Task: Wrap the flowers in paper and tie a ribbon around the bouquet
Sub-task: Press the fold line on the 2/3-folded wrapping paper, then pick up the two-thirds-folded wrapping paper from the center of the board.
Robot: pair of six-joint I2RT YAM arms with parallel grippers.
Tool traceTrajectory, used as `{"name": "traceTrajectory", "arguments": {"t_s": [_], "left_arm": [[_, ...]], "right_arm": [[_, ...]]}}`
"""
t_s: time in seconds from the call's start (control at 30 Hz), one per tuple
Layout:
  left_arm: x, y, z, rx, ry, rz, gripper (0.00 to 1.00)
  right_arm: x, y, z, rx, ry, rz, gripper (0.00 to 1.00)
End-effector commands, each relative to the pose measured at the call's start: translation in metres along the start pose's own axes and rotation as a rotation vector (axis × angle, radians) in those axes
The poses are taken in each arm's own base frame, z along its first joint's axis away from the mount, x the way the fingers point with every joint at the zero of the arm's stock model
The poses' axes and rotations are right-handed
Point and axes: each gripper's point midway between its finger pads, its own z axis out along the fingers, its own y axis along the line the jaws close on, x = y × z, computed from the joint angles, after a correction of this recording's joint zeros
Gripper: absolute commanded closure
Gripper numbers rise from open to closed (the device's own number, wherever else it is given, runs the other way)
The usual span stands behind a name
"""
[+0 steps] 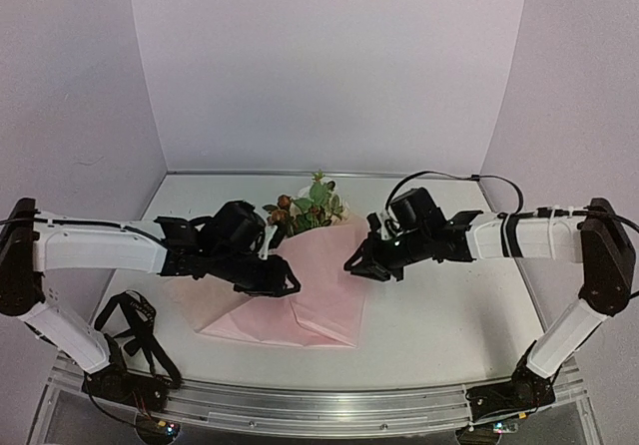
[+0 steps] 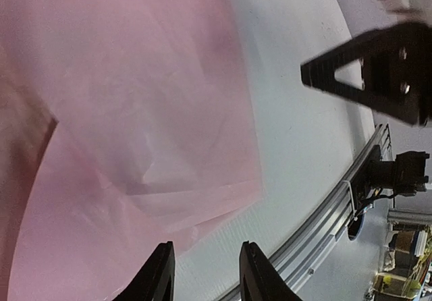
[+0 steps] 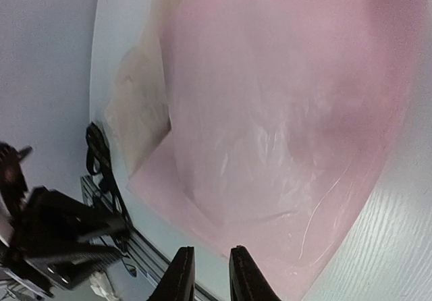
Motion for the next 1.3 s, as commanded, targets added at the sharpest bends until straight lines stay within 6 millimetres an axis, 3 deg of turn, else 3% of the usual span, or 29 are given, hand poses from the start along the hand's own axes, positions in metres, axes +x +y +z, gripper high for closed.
{"name": "traceTrajectory", "arguments": {"t_s": [0.0,0.17,0.37,0.9,1.27], "left_arm": [[0.039,0.056,-0.026,-0.163,0.015,-0.268,0.65],[0.081,0.096,-0.048,-0.218,-0.005,-0.473,0.64],[0.103,0.126,-0.062,-0.265,-0.064,-0.637,0.6],[0.108,0.151,-0.055,-0.302,-0.173,-0.811,0.52],[0.111,0.173,-0.047,-0.386,-0.227,-0.844,0.54]], "right_arm": [[0.041,0.008,0.019,0.026,0.079,-0.101,0.84],[0.062,0.016,0.038,0.044,0.121,-0.179,0.84],[0.083,0.02,0.06,0.063,0.163,-0.234,0.86],[0.099,0.016,0.085,0.124,0.185,-0.307,0.87],[0.103,0.011,0.102,0.166,0.196,-0.337,0.87]]}}
